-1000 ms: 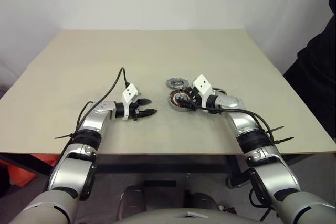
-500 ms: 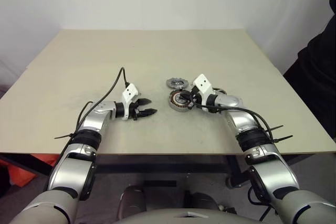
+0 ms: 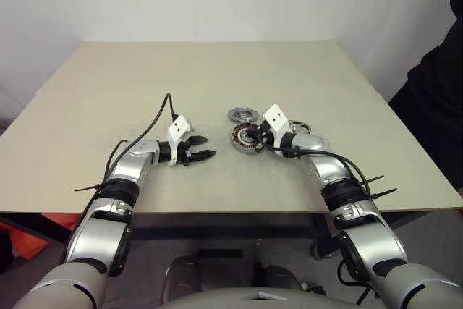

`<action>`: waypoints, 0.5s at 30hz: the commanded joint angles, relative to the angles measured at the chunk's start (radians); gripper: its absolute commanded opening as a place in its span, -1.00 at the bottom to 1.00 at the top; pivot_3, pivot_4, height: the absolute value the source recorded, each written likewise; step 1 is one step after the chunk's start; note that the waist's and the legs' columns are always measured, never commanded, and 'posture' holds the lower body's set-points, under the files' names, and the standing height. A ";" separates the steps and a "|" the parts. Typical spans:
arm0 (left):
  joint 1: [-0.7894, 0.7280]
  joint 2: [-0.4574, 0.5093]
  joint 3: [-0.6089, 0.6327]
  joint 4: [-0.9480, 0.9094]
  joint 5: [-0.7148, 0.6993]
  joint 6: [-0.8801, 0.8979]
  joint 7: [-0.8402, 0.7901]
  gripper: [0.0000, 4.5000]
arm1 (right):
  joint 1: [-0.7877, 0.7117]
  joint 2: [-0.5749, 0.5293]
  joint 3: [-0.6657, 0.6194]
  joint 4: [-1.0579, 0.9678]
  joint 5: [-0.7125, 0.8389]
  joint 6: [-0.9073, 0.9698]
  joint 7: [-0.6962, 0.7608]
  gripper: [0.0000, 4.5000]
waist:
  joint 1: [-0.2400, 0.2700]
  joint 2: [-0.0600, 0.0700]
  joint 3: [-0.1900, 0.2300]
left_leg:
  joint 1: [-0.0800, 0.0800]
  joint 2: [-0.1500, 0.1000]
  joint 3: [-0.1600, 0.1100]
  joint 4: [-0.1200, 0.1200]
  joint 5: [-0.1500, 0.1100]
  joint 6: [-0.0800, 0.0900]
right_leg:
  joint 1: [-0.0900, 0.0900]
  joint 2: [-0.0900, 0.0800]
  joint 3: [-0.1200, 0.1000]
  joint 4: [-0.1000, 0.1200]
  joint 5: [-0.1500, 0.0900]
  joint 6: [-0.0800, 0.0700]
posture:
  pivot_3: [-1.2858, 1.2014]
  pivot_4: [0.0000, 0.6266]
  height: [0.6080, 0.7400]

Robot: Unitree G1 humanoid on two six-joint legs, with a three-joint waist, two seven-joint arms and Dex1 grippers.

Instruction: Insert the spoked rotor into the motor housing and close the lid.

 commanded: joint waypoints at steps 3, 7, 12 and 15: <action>-0.003 0.004 0.000 -0.021 0.001 -0.018 0.007 0.33 | -0.012 -0.011 -0.028 -0.078 0.026 0.018 0.005 -0.99 | 0.000 0.000 0.000 | 0.000 0.000 0.000 0.000 0.000 0.000 | 0.000 0.000 0.000 0.000 0.000 0.000 | 0.03 -1.00 1.00; 0.000 0.003 -0.003 -0.024 0.000 -0.017 0.007 0.33 | -0.031 -0.026 -0.035 -0.117 0.026 0.022 -0.002 -0.99 | 0.000 0.000 0.000 | -0.001 0.000 0.000 0.000 0.000 0.000 | -0.001 0.000 0.000 0.000 0.000 0.000 | 0.03 -1.00 1.00; 0.004 0.004 -0.003 -0.028 -0.002 -0.015 0.009 0.33 | -0.038 -0.034 -0.038 -0.170 0.034 0.041 0.008 -0.99 | 0.000 0.000 0.000 | -0.001 0.000 0.000 0.000 0.000 0.000 | -0.001 0.000 0.000 0.000 0.000 0.000 | 0.03 -1.00 1.00; 0.006 0.004 -0.004 -0.030 -0.003 -0.013 0.009 0.33 | -0.036 -0.029 -0.033 -0.158 0.028 0.043 0.006 -0.99 | 0.001 0.000 0.000 | -0.001 0.000 0.000 0.000 0.000 0.000 | -0.001 0.000 0.000 0.000 0.000 0.000 | 0.03 -1.00 1.00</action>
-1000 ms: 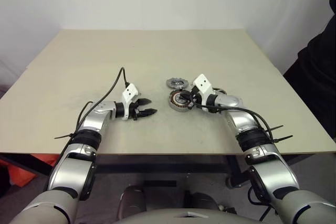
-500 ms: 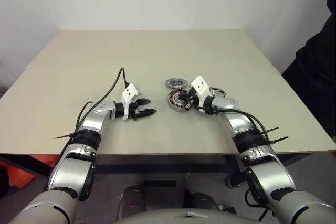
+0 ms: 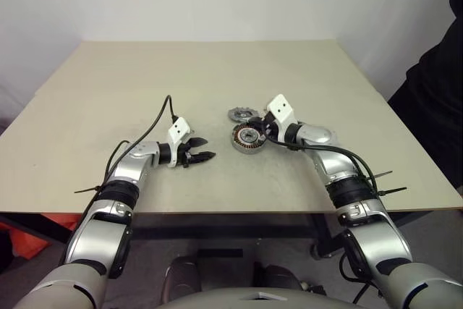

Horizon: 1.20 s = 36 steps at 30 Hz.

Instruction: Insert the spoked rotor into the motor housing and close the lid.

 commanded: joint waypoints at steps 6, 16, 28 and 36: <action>-0.006 0.007 0.003 -0.030 -0.004 -0.012 0.002 0.33 | -0.002 0.041 -0.002 0.151 -0.009 -0.019 -0.038 -0.99 | -0.001 0.000 0.000 | 0.000 0.000 0.000 0.000 0.000 0.000 | 0.000 0.000 0.000 0.000 0.000 0.000 | 0.03 -1.00 1.00; -0.007 0.009 0.004 -0.025 -0.003 -0.014 0.004 0.33 | -0.041 0.021 -0.032 0.098 0.008 -0.033 -0.043 -0.99 | -0.001 0.000 0.000 | 0.001 0.000 0.000 0.000 0.000 0.000 | 0.001 0.000 0.000 0.000 0.000 0.000 | 0.03 -1.00 1.00; -0.008 0.006 0.003 -0.021 -0.002 -0.015 0.005 0.33 | 0.002 0.028 -0.006 -0.011 0.013 0.010 -0.029 -0.99 | -0.001 0.000 0.000 | -0.001 0.000 0.000 0.000 0.000 0.000 | -0.001 0.000 0.000 0.000 0.000 0.000 | 0.03 -1.00 1.00; -0.006 0.012 0.006 -0.019 -0.002 -0.015 0.008 0.33 | 0.022 0.046 0.027 0.080 -0.028 0.001 -0.044 -0.99 | -0.001 0.000 0.000 | -0.003 0.000 0.000 0.000 0.000 0.000 | -0.003 0.000 0.000 0.000 0.000 0.000 | 0.03 -1.00 1.00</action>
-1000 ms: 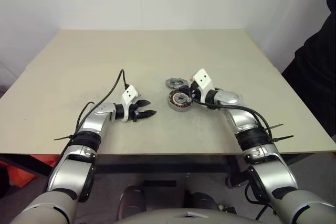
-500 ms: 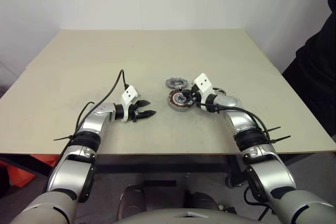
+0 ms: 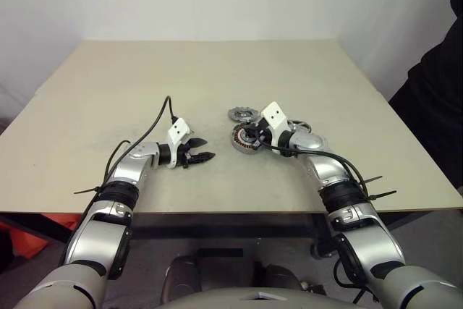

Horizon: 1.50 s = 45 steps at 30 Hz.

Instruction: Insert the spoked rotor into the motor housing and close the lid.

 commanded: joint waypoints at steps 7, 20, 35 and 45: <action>-0.015 0.011 0.006 -0.013 0.000 -0.017 0.007 0.33 | -0.020 -0.020 0.003 0.070 -0.038 -0.040 -0.028 -0.99 | 0.000 0.000 0.000 | 0.002 0.000 0.000 0.000 0.000 0.000 | 0.001 0.000 0.000 0.001 0.000 0.000 | 0.03 -1.00 1.00; -0.014 0.010 0.005 -0.013 -0.001 -0.017 0.008 0.33 | -0.042 -0.022 -0.015 -0.073 -0.006 -0.015 -0.011 -0.99 | 0.001 0.000 0.000 | 0.001 0.000 0.000 0.000 0.000 -0.001 | 0.000 0.000 0.000 0.002 0.000 0.000 | 0.03 -1.00 1.00; -0.011 0.011 0.007 -0.020 -0.003 -0.012 0.012 0.33 | -0.027 -0.018 0.008 0.049 -0.037 -0.055 -0.029 -0.99 | 0.000 0.000 0.000 | -0.001 0.000 0.000 0.004 0.001 -0.001 | -0.004 0.000 0.001 0.008 0.000 0.000 | 0.03 -1.00 1.00; -0.006 0.010 0.006 -0.019 -0.003 -0.016 0.013 0.33 | -0.051 -0.036 -0.020 -0.046 -0.009 -0.035 -0.023 -0.99 | 0.000 0.000 0.000 | -0.003 0.000 0.000 0.007 0.001 -0.001 | -0.006 0.000 0.001 0.011 0.000 0.000 | 0.03 -1.00 1.00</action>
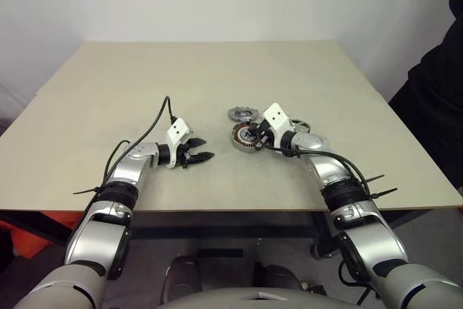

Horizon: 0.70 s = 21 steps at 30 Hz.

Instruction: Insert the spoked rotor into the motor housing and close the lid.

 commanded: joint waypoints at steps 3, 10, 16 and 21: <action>-0.003 0.006 0.005 -0.027 -0.004 -0.013 0.002 0.33 | -0.038 -0.008 -0.026 -0.098 0.023 0.014 0.005 -0.99 | 0.000 0.000 0.000 | -0.002 0.000 0.000 0.000 0.000 0.000 | -0.002 0.000 0.000 0.000 0.000 0.000 | 0.03 -1.00 1.00; 0.005 0.008 0.004 -0.041 -0.005 -0.008 0.001 0.33 | -0.023 0.005 -0.012 -0.092 0.015 0.018 0.005 -0.99 | 0.000 0.000 0.000 | -0.002 0.000 0.000 0.000 0.000 0.000 | -0.002 0.000 0.000 0.000 0.000 0.000 | 0.03 -1.00 1.00; 0.000 0.013 0.006 -0.033 -0.003 -0.008 0.002 0.33 | -0.009 0.034 0.018 -0.063 -0.003 0.012 0.005 -0.99 | -0.001 0.000 0.000 | -0.002 0.000 0.000 0.000 0.000 0.000 | -0.002 0.000 0.000 0.000 0.000 0.000 | 0.03 -1.00 1.00; -0.006 0.013 0.007 -0.022 -0.001 -0.011 0.004 0.33 | -0.005 0.038 0.020 -0.073 -0.002 0.014 0.006 -0.99 | -0.001 0.000 0.000 | -0.002 0.000 0.000 0.000 0.000 0.000 | -0.002 0.000 0.000 0.000 0.000 0.000 | 0.03 -1.00 1.00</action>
